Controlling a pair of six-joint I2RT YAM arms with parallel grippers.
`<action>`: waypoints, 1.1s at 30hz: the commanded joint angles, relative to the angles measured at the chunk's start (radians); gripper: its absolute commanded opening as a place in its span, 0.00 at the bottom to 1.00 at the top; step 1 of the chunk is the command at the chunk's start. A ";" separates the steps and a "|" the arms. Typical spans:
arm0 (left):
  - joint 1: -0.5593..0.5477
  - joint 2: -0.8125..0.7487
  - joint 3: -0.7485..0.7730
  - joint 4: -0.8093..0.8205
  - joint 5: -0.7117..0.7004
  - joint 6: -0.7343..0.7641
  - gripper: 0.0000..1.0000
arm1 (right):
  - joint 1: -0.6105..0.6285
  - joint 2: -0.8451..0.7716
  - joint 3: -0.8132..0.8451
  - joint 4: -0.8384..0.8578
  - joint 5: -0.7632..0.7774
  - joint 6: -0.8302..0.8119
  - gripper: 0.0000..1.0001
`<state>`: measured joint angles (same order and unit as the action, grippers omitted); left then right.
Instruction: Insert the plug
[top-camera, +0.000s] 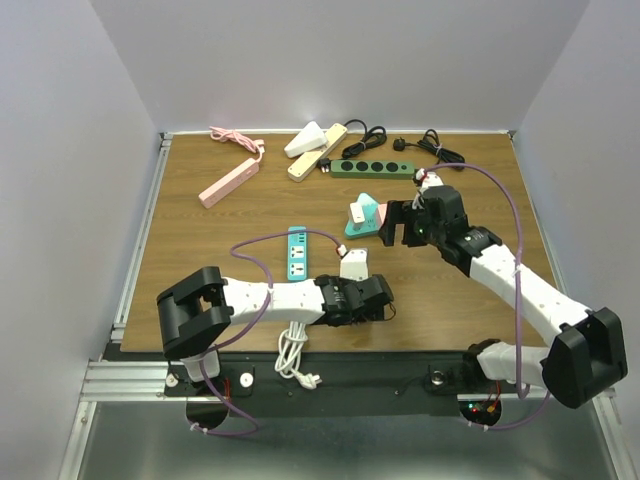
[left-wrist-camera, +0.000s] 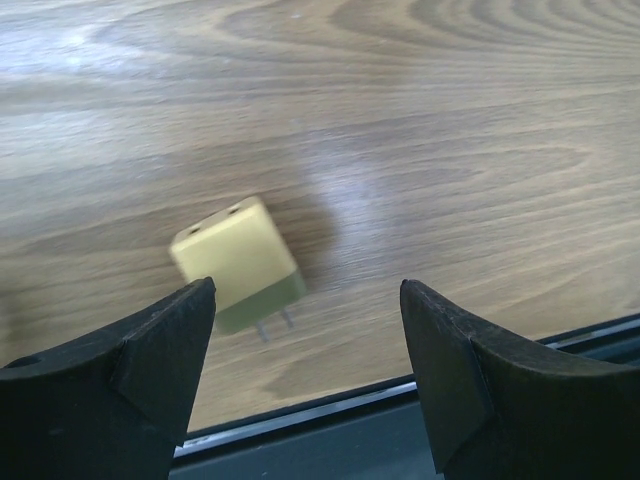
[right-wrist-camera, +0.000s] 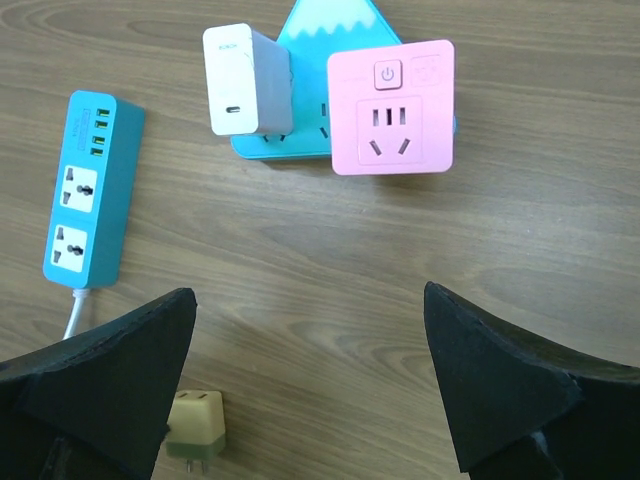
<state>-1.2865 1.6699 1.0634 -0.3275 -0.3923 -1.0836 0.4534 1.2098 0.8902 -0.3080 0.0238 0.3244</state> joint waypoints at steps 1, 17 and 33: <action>-0.020 -0.002 0.078 -0.139 -0.080 -0.044 0.86 | -0.033 0.014 -0.007 0.027 -0.094 -0.028 1.00; 0.019 0.034 0.006 -0.125 -0.034 -0.067 0.87 | -0.059 0.048 0.001 0.052 -0.174 -0.033 1.00; 0.058 0.071 -0.010 -0.045 0.039 0.024 0.67 | -0.061 0.048 -0.004 0.055 -0.179 -0.038 1.00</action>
<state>-1.2282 1.7359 1.0546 -0.3763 -0.3672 -1.0874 0.4030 1.2694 0.8867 -0.2981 -0.1467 0.3046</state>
